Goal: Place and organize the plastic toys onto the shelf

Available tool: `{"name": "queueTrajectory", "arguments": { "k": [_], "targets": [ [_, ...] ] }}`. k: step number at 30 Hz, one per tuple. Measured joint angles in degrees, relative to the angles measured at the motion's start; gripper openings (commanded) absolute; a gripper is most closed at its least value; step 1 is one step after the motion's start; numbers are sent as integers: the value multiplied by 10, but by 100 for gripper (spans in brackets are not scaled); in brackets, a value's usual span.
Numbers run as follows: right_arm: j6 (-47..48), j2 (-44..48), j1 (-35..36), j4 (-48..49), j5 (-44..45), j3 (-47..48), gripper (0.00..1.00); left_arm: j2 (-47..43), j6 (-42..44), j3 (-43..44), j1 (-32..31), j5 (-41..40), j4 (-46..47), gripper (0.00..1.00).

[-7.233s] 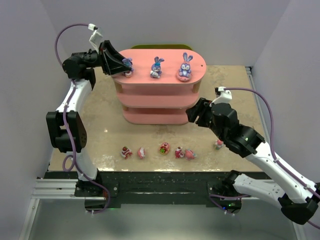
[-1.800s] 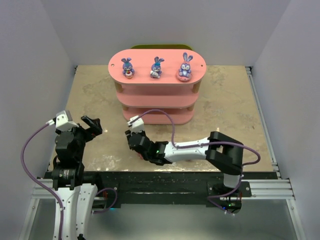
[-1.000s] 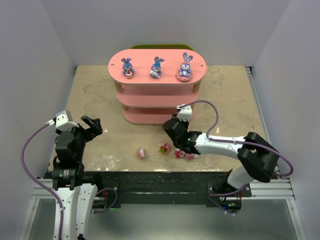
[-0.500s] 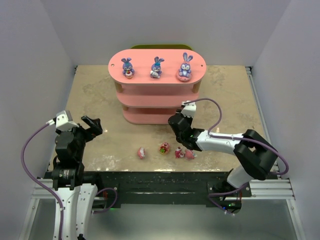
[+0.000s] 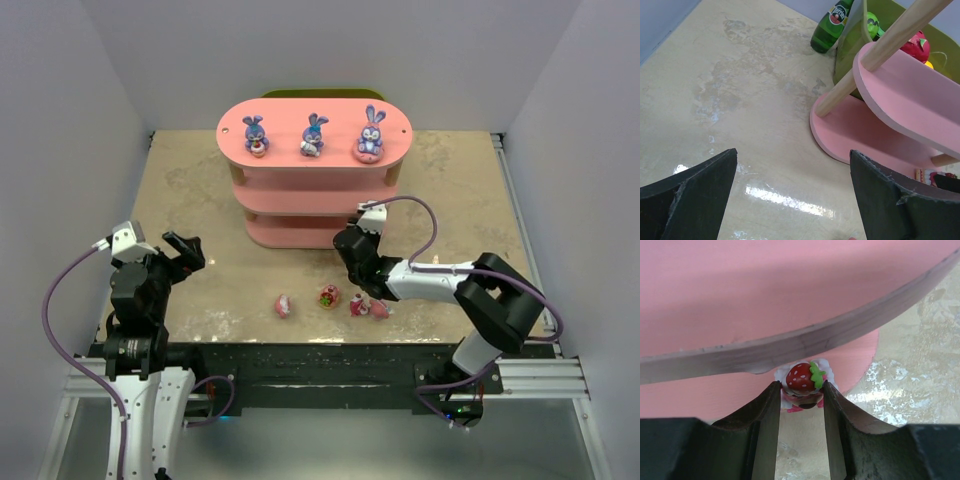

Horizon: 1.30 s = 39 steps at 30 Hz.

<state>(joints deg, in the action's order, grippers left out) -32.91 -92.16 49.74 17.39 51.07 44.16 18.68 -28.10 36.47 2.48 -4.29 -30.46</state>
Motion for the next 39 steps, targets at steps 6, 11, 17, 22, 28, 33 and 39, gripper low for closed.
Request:
{"name": "queueTrajectory", "arguments": {
  "k": [6,11,17,22,28,33,39],
  "targets": [
    [6,-16,-4,7,2,7,0,0,0,0,0,0,0,98],
    [5,-18,-6,3,4,13,13,0,0,0,0,0,0,98],
    [-7,-28,-6,-20,6,32,25,0,0,0,0,0,0,98],
    [-14,-28,-6,-37,8,38,30,0,0,0,0,0,0,98],
    [-16,-28,-6,-41,10,38,36,0,0,0,0,0,0,98],
    [-10,-28,-6,-41,9,38,42,0,0,0,0,0,0,98],
    [21,-28,-6,-33,9,38,46,0,0,0,0,0,0,98]
  ]
}}
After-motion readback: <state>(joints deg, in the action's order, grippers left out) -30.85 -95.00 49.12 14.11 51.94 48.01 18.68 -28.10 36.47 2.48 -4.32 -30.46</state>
